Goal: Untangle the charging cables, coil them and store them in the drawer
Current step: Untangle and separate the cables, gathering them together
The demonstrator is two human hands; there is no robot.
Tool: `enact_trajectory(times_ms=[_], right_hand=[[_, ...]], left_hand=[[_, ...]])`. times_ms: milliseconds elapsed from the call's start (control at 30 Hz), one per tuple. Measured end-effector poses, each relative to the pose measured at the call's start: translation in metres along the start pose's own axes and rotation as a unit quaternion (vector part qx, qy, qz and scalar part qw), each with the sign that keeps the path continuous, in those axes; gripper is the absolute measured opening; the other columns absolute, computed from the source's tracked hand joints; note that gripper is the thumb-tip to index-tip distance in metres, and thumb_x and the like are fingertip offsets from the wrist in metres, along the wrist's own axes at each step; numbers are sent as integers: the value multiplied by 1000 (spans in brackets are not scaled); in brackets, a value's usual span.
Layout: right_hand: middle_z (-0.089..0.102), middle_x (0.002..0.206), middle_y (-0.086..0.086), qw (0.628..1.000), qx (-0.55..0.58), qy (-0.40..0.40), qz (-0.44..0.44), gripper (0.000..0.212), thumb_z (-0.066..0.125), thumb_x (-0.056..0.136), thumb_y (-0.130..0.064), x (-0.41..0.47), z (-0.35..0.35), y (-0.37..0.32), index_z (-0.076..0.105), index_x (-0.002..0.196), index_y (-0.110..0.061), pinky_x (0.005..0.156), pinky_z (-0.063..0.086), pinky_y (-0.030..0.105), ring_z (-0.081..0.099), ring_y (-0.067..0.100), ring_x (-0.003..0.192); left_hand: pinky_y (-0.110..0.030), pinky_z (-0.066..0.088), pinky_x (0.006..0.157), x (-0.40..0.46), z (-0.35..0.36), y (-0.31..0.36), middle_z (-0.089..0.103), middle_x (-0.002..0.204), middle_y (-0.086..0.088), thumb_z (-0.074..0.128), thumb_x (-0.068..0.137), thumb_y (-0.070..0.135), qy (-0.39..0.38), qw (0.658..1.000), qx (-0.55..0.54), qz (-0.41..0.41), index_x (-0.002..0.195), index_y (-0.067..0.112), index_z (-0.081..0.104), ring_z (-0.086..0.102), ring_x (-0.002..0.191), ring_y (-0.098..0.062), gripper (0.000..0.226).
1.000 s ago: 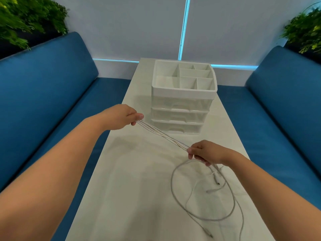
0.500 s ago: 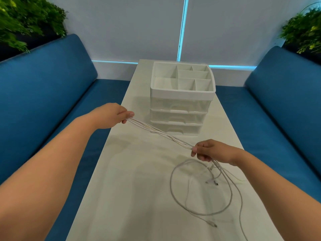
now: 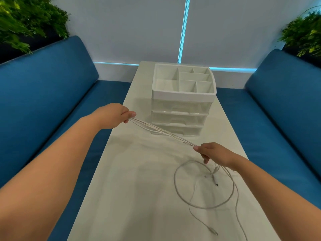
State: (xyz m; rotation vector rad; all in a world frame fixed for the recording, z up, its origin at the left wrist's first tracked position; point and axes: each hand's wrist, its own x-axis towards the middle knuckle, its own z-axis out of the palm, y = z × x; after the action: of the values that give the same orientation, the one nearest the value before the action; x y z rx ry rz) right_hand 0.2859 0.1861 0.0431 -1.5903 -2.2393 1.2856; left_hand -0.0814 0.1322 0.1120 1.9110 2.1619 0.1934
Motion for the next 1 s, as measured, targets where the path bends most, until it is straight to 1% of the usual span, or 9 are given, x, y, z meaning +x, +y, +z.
enact_trajectory(times_ms=[133,267,367,433,533,633,733,833,1000], right_hand=[[45,59,-3,1000,7,-28,-5,48,53,93,-54,-5,-5,12,49,68,-12,62,38,24,43,14,55],[55,65,-2,958,-231,155,63,55,34,97,-61,4,0,2,50,68,-17,53,36,29,50,16,60],[57,67,1,939,-237,229,97,57,32,96,-63,7,-2,-1,52,70,-16,50,33,28,53,19,61],[60,68,2,953,-198,207,101,59,37,93,-66,8,-9,-1,58,73,-15,53,36,29,54,19,60],[48,60,-3,996,-11,81,43,52,54,90,-58,-1,-24,2,63,71,-11,57,35,26,41,15,55],[39,62,-3,997,79,-1,16,44,57,91,-50,-12,-35,5,70,82,-9,60,36,27,34,14,59],[43,62,-3,999,-17,36,31,43,50,97,-47,-7,-34,0,69,85,-10,59,37,25,40,14,58],[60,72,0,958,-221,172,65,50,36,99,-54,0,-29,-6,62,84,-15,54,37,29,55,17,66],[58,68,0,956,-215,194,51,52,35,100,-53,2,-36,-12,62,83,-12,52,35,30,52,17,61]], left_hand=[[-42,50,83,1,-5,-4,65,86,-3,36,99,60,-5,1000,-21,5,80,19,63,59,82,-18,53],[-31,40,67,4,5,9,56,74,4,37,100,56,-9,999,-25,20,76,20,60,52,71,-13,49],[-30,38,64,5,12,10,55,73,4,37,100,56,-11,999,-44,21,76,20,60,51,70,-13,48],[-29,38,64,5,13,6,56,75,3,36,100,56,-10,999,-44,19,76,20,60,52,72,-14,49],[-29,38,64,3,10,-4,55,74,2,34,100,57,-4,999,-35,7,78,18,60,53,73,-17,52],[-30,40,68,1,13,-12,58,78,1,34,100,57,-8,999,-34,-5,79,17,60,54,75,-15,52],[-32,43,70,2,22,-9,61,81,-1,34,100,58,-16,998,-53,-8,78,17,60,55,75,-17,53],[-32,42,67,4,34,-1,57,76,0,33,101,56,-22,997,-72,0,76,18,57,52,71,-18,51],[-31,37,61,0,47,-3,53,73,2,28,102,56,-19,996,-81,-18,78,18,54,47,65,-16,52]])
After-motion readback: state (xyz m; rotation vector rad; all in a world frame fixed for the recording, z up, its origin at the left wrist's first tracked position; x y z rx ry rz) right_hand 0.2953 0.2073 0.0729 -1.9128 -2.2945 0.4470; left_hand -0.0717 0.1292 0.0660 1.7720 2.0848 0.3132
